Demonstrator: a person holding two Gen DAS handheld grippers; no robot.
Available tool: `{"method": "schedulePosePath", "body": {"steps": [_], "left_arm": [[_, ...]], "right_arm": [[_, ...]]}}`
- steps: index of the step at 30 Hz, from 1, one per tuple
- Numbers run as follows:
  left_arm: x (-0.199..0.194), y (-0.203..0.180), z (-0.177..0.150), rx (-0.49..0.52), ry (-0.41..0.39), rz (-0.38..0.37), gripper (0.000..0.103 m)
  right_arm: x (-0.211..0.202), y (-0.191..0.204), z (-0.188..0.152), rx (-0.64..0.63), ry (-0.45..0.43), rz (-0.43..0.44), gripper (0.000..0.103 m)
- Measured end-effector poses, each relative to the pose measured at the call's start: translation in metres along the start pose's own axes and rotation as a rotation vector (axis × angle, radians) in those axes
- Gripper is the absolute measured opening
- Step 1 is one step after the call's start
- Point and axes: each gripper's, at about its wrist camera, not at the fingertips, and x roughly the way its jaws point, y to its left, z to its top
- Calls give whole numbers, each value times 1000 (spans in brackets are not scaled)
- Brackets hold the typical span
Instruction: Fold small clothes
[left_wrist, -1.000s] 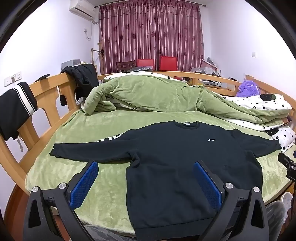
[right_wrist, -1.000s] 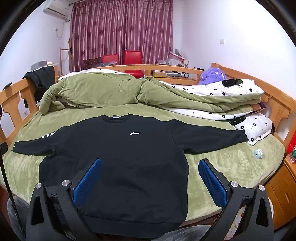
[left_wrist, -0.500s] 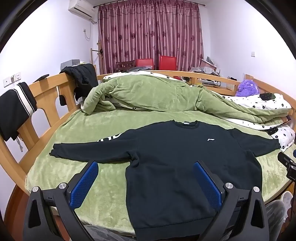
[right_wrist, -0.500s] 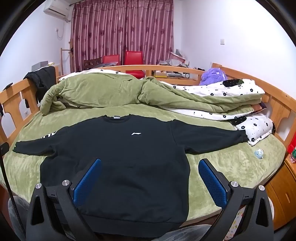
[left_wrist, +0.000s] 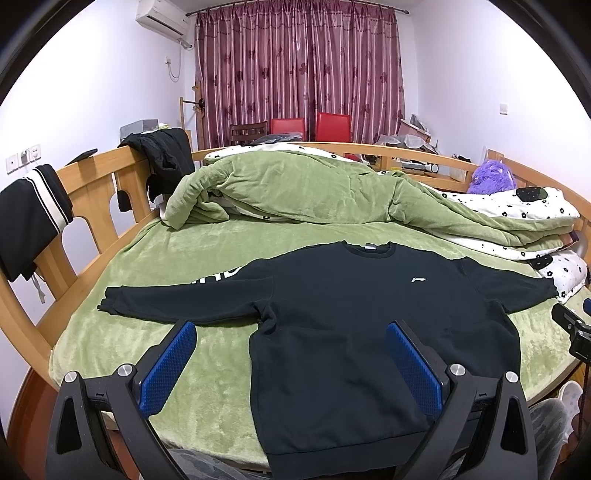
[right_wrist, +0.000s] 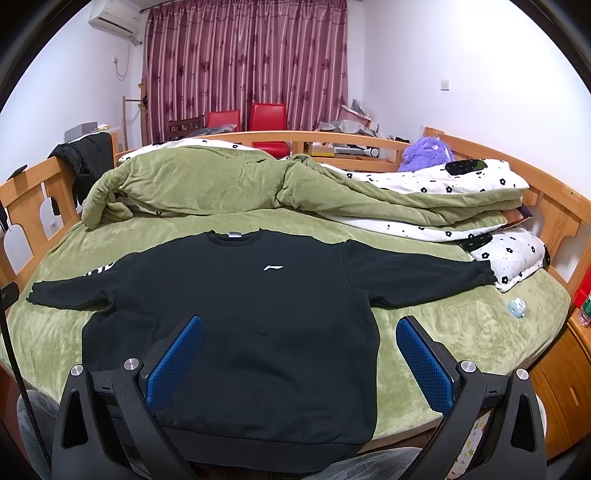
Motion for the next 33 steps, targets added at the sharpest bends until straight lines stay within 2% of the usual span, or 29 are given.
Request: {"method": "schedulePosePath", "body": {"steps": [33], "left_arm": [[-5, -1, 2, -5, 0, -4, 103]], "right_arm": [[-5, 18, 7, -1, -8, 6, 102]]}}
